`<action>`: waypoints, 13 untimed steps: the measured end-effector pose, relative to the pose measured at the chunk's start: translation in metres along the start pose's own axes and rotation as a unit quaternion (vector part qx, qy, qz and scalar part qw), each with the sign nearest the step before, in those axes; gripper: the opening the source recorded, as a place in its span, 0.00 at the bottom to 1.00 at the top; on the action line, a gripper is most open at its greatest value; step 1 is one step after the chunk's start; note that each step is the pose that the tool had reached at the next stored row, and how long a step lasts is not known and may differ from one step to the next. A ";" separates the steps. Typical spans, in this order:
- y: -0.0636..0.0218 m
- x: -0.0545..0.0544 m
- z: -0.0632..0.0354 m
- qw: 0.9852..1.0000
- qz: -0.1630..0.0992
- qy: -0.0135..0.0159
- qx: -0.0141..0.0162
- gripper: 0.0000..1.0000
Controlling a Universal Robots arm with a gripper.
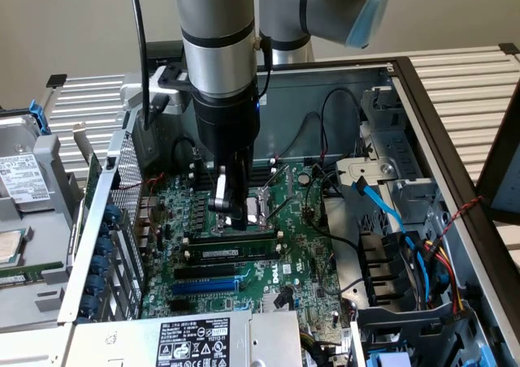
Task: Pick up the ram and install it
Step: 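Press down the ram until it locks into place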
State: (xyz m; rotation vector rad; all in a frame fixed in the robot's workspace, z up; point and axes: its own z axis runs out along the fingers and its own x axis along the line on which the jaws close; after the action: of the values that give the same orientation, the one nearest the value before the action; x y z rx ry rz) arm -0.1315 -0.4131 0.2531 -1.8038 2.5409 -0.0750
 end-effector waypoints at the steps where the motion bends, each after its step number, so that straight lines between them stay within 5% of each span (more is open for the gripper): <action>1: 0.0000 0.000 0.0000 1.000 0.004 -0.001 0.002 0.10; 6: 0.0000 0.000 -0.0002 1.000 0.026 -0.002 0.009 0.10; 13: -0.0001 0.000 -0.0006 0.998 0.060 -0.002 0.015 0.10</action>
State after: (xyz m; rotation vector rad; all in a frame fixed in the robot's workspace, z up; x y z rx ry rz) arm -0.1314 -0.4130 0.2537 -1.6365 2.6233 -0.1063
